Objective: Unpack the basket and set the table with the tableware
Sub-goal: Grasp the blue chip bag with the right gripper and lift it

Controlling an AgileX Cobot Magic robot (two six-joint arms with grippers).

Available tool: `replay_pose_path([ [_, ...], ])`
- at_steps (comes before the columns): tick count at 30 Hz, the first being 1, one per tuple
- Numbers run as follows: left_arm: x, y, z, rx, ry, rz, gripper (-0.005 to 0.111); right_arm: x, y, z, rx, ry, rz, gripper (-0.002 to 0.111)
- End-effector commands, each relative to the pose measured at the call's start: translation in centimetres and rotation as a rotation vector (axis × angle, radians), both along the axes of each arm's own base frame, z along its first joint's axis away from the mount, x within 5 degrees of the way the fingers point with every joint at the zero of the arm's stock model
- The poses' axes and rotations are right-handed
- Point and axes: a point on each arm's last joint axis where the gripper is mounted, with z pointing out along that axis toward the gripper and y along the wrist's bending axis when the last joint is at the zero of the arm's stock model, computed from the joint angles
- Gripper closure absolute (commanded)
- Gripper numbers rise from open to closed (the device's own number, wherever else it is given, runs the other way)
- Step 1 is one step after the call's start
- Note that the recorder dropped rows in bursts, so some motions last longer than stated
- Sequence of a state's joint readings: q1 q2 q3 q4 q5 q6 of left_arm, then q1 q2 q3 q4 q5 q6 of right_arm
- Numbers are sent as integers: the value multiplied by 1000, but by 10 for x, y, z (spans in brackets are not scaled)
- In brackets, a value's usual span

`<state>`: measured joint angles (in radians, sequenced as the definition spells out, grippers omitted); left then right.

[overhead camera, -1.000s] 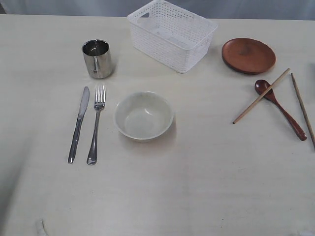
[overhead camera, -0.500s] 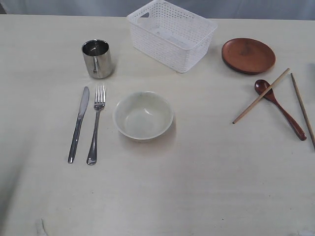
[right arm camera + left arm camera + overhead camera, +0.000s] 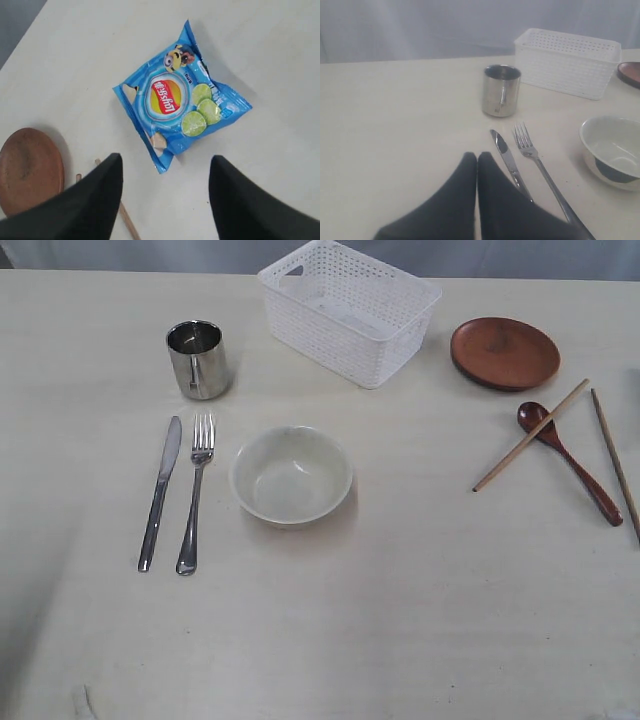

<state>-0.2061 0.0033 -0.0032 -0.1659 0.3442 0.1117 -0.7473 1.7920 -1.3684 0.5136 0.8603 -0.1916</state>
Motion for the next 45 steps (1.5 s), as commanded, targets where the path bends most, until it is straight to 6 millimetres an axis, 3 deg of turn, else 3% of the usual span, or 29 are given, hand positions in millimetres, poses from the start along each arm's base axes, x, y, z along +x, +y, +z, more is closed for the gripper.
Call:
replay_pose_path([
  [1,0,0,-1,-3,-1,-6,107,0,-2,-1,-15,2,8,58],
  [15,0,-1,-1,-1,-2,-15,107,1,-3,-7,-6,24,15,58],
  [26,0,-1,-1,-1,-2,-15,107,13,-8,-77,167,144,65,58],
  [32,0,-1,-1,-1,-2,-15,107,20,-13,-85,149,97,27,58],
  [39,0,-1,-1,-1,-2,-15,107,13,-33,-90,88,66,-54,58],
  [45,0,-1,-1,-1,-2,-15,107,12,-41,-120,95,97,-17,53],
])
